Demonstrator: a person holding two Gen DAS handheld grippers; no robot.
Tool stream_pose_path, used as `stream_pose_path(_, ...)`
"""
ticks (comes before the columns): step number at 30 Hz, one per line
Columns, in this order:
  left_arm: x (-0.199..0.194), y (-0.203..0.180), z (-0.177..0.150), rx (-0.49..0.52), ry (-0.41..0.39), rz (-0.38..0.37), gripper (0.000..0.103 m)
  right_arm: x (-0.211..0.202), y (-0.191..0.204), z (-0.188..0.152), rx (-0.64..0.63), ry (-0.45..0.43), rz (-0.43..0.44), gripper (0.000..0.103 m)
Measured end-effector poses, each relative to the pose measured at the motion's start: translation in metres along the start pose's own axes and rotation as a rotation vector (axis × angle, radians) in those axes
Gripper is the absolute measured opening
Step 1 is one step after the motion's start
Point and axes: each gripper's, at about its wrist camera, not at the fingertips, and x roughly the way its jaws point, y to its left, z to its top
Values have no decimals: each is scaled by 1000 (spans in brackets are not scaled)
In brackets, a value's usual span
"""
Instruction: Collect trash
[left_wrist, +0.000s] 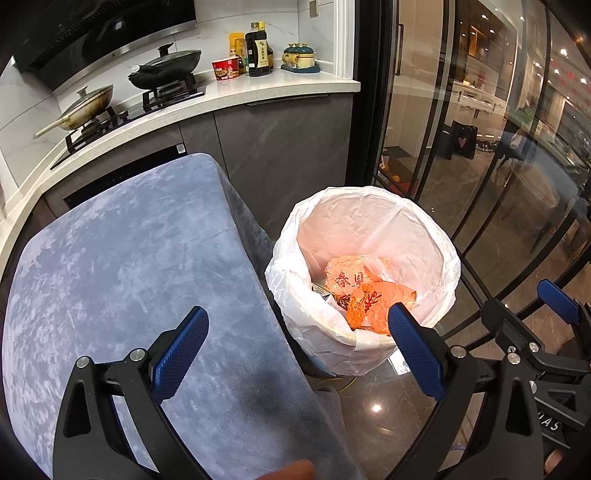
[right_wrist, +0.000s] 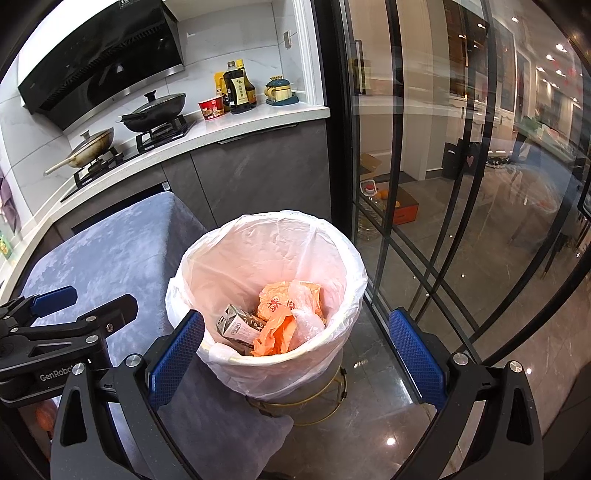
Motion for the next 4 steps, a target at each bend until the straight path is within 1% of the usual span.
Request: stream_pose_path(4,1,0,1,-1,5,-7,93,0,0,0,-1,0,-1,97)
